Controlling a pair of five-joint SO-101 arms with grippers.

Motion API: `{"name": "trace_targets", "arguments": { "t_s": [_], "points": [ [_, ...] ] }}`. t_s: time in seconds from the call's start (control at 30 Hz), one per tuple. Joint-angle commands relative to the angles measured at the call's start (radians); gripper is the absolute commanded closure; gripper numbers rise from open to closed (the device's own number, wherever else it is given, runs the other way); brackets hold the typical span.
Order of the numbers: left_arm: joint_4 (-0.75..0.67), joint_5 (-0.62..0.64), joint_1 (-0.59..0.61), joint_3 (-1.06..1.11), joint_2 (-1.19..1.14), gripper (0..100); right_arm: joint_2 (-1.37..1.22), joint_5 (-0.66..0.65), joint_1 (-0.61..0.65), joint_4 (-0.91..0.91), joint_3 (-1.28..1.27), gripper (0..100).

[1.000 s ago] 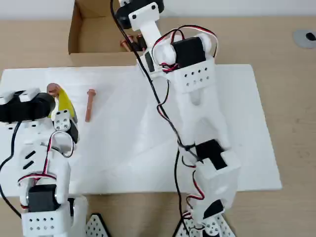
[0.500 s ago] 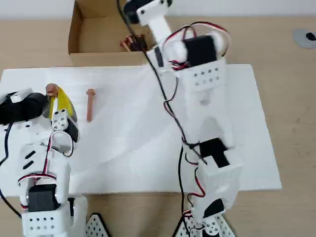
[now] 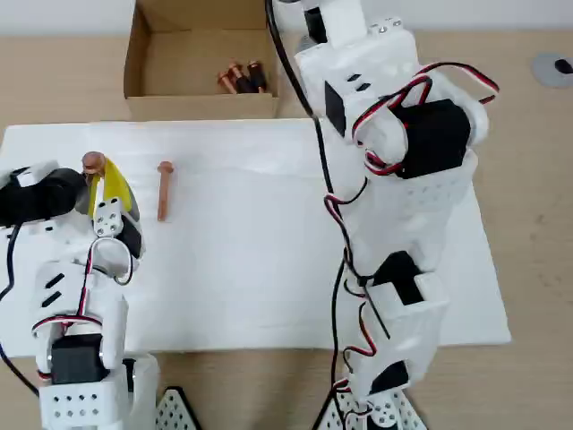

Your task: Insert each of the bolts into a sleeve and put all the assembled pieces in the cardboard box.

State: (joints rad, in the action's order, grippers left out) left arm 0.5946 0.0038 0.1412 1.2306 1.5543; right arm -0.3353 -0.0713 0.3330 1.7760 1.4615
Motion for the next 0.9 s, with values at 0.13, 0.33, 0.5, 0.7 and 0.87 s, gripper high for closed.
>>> {"name": "trace_targets", "arguments": {
  "t_s": [0.13, 0.33, 0.5, 0.7, 0.87],
  "points": [
    [-0.023, 0.193, 0.037, -0.078, 0.018, 99, 0.070, 0.000, 0.180, 0.015, 0.030, 98.9],
    [-0.021, 0.295, 0.081, -0.190, 0.018, 99, 0.214, 0.066, 0.364, 0.017, -0.139, 98.9],
    [-0.021, 0.295, 0.080, -0.245, 0.018, 99, 0.489, 0.127, 0.378, 0.012, -0.631, 98.9],
    [-0.028, 0.301, 0.031, -0.252, 0.018, 99, 0.751, 0.126, 0.377, -0.135, -1.234, 98.9],
    [-0.031, 0.301, -0.140, -0.261, 0.016, 99, 0.869, 0.124, 0.377, -0.413, -1.643, 98.9]
  ]
}}
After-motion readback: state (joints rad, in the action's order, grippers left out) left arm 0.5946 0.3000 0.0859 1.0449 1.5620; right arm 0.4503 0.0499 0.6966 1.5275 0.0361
